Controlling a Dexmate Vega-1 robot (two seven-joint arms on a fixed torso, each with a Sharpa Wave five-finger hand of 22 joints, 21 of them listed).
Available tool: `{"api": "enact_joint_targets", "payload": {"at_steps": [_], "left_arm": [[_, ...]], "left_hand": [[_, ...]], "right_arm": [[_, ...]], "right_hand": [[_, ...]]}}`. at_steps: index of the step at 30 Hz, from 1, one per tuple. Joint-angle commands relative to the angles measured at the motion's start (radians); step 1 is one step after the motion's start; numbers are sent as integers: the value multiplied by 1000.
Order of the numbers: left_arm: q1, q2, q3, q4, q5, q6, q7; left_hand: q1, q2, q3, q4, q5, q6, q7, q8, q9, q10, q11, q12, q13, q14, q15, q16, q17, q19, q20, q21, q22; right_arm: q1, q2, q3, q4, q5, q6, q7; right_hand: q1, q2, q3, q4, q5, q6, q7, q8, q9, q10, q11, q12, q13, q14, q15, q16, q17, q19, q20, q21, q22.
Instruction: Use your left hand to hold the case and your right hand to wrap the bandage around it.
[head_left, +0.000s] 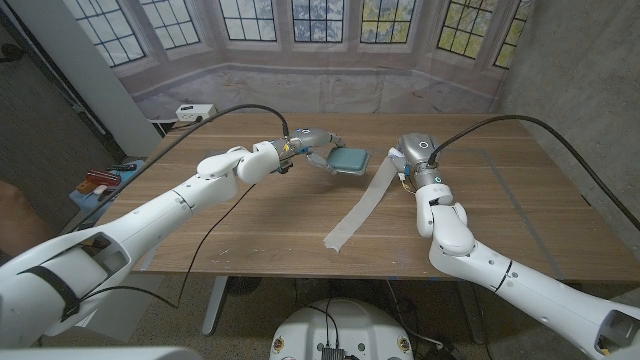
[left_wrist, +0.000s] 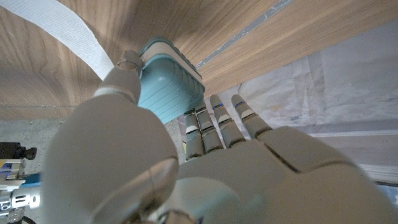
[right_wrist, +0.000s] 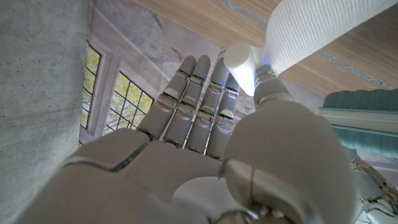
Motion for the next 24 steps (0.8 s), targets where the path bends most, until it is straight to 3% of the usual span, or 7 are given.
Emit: {"api": "enact_joint_targets", "payload": {"at_steps": [1,24], "left_arm": [[-3,2,-1,-14,5,5,-25],[-21,-13,7,10,3,-9,-39]], "left_hand": [[-8,55,6,3,6,127,-52,325,2,68,-58,4,3,3,-4,-5,2,-4,-2,-4,3],[-9,56,7,3,6,126,-51,332,0,68,-59,1,5,2,-3,-6,1,-6,-1,-4,3]], "right_arm": [[19,24,5,30,-12,34,-1],[51,42,11,69,-14,96,-17]], "right_hand": [[10,2,5,1,3,4,-2,-2,5,10,-2,7,2,8,-113,-2,3,4,-3,-4,5],[21,1,6,-2,4,6,-2,-4,6,13,-7,11,9,14,-115,-3,10,4,-3,-5,5]]}}
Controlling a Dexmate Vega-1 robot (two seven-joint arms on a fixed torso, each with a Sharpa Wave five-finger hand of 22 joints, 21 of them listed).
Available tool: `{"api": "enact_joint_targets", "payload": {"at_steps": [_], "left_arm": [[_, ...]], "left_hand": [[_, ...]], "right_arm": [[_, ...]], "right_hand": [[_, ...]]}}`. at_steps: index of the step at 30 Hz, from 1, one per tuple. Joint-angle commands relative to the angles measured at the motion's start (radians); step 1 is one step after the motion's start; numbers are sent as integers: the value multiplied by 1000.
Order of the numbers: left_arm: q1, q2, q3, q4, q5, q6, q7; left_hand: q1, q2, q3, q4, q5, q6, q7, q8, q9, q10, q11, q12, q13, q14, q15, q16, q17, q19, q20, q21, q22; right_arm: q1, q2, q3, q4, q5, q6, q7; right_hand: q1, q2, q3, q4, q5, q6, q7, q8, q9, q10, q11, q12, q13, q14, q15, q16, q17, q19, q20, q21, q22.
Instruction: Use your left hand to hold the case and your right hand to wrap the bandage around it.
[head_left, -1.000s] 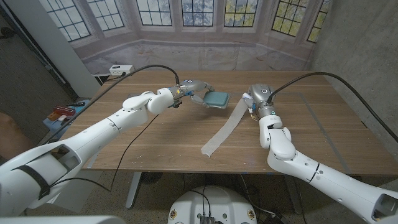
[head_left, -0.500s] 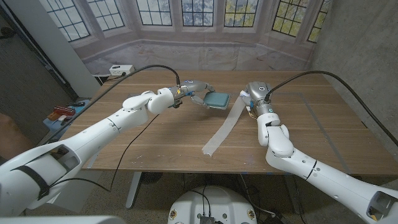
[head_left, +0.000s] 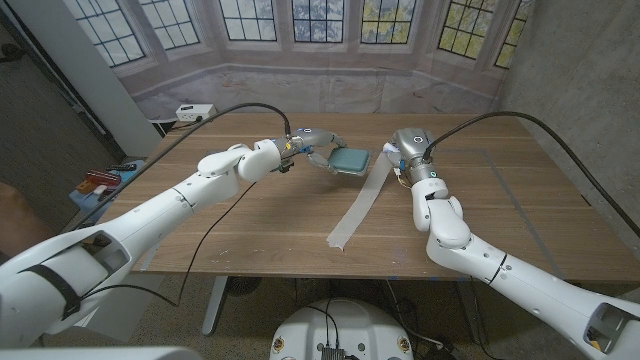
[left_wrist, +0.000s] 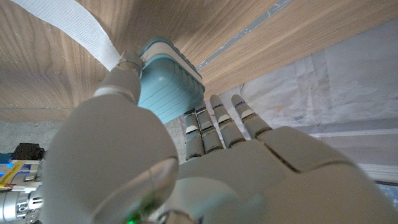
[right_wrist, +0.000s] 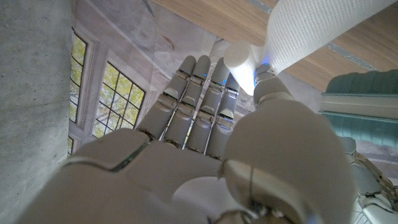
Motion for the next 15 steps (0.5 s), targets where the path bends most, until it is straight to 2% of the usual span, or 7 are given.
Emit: {"api": "enact_joint_targets", "payload": {"at_steps": [1,15], "left_arm": [[-12,-9,8,19,-1,-10,-8],[-23,-19,14,42,-5,-16,-1]], "left_hand": [[-10,57,6,4,6,126,-53,332,2,68,-57,5,2,2,-3,1,3,-6,-1,-4,3],[-10,58,6,4,6,126,-51,335,0,69,-60,4,4,1,-3,2,3,-8,-2,-5,3]], "right_arm": [[24,13,2,25,-3,33,-9],[61,38,-9,45,-14,74,-15]], "right_hand": [[11,1,6,-2,4,6,-2,-4,1,7,0,7,5,10,-112,1,6,4,-3,-5,5],[15,0,6,-1,4,7,-2,-5,1,10,-1,11,10,13,-111,0,10,4,-4,-6,5]]}}
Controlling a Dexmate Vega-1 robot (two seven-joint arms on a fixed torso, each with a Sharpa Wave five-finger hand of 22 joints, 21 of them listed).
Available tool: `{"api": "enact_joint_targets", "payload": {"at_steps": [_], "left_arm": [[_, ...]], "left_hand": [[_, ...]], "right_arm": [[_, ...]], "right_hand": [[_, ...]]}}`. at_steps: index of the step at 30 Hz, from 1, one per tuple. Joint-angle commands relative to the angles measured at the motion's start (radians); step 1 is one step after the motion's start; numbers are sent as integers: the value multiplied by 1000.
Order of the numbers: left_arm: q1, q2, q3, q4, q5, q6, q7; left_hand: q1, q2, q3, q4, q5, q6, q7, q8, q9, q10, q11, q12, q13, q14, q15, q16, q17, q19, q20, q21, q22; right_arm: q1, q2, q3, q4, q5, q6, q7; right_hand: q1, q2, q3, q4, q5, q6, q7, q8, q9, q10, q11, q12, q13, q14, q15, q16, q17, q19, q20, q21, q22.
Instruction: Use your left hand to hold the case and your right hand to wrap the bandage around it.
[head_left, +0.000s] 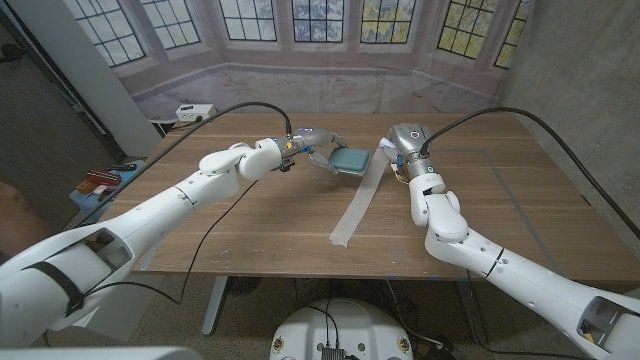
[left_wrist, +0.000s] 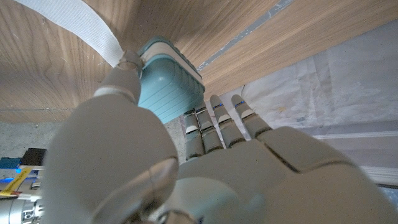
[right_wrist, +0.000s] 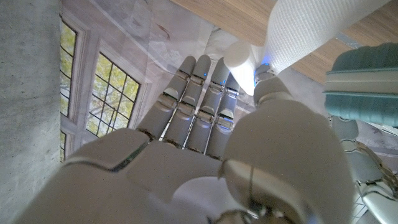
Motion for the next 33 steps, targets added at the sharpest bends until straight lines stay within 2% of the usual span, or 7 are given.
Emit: {"api": "enact_joint_targets", "payload": {"at_steps": [1,19,33], "left_arm": [[-9,-7,5,18,-4,-7,5],[-11,-1,3,24,-5,-2,12],[-28,-8,11,52,-12,-12,6]], "left_hand": [[-11,58,6,4,6,125,-54,335,6,69,-59,7,3,1,-3,1,3,-7,-2,-4,3],[-9,57,6,1,6,124,-53,339,3,72,-59,7,4,1,-1,1,1,-9,-3,-5,3],[-12,58,7,3,5,124,-55,344,3,71,-59,5,6,1,-1,0,0,-11,-3,-5,3]], "right_arm": [[38,24,-11,21,-8,36,-6],[56,46,-21,24,-20,78,-10],[94,79,-32,66,-16,118,-20]], "right_hand": [[12,4,6,-2,4,8,-2,-5,2,11,0,7,5,10,-112,-1,5,4,-4,0,5],[13,4,6,0,3,10,-2,-6,2,12,-1,7,6,13,-110,-2,9,5,-3,0,5],[15,5,6,2,3,11,-2,-7,3,14,-1,8,8,14,-111,-5,12,4,-3,-1,5]]}}
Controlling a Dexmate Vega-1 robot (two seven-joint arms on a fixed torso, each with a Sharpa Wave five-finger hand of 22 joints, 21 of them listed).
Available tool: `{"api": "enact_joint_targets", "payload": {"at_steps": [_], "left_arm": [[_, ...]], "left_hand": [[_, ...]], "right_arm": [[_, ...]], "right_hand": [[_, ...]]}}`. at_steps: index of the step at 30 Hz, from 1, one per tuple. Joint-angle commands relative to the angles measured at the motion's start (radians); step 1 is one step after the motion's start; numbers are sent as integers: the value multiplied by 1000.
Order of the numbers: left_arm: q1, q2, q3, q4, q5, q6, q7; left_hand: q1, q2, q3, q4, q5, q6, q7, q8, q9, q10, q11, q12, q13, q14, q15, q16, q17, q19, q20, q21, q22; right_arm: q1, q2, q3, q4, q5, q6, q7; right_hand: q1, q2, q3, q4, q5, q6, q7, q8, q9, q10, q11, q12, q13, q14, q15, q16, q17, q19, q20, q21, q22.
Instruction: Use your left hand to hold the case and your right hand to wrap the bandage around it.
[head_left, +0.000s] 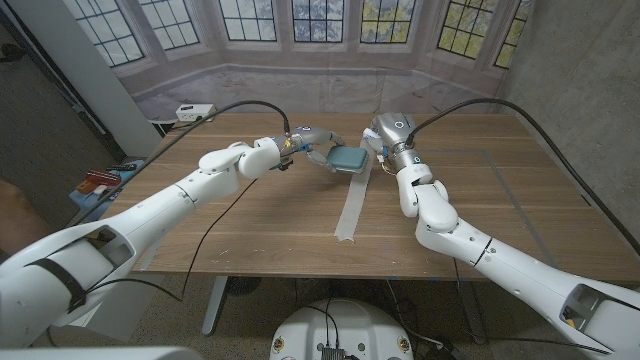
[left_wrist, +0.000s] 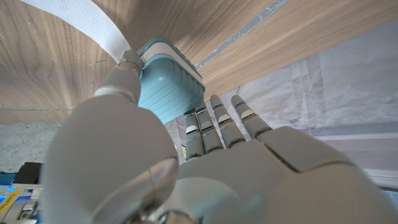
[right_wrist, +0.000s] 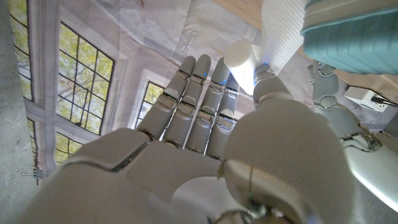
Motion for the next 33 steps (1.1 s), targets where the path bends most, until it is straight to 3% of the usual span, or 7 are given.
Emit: {"api": "enact_joint_targets", "payload": {"at_steps": [1,16,33], "left_arm": [[-13,-5,6,20,-6,-10,-5],[-33,-17,18,43,-5,-25,-6],[-39,-22,23,49,-10,-29,-13]], "left_hand": [[-12,58,7,3,7,123,-52,343,1,69,-62,2,1,1,-2,0,0,-2,0,-5,3],[-13,58,8,3,7,121,-54,346,0,70,-62,1,3,1,-1,0,-1,-3,-1,-5,3],[-15,60,6,3,6,125,-54,351,-2,73,-62,0,4,1,-1,1,-1,-3,-1,-5,3]], "right_arm": [[37,30,-11,38,4,36,-10],[67,64,-19,83,13,34,-37],[102,60,-25,100,13,37,-46]], "right_hand": [[11,1,6,1,3,11,-2,-1,4,3,2,5,3,8,-109,-2,3,4,-3,-1,5],[14,0,5,1,3,11,-2,-2,4,1,-1,5,5,9,-109,-3,6,2,-3,-2,5],[14,0,5,3,3,13,-3,-3,5,2,-2,4,5,9,-108,-8,8,1,-4,-3,5]]}}
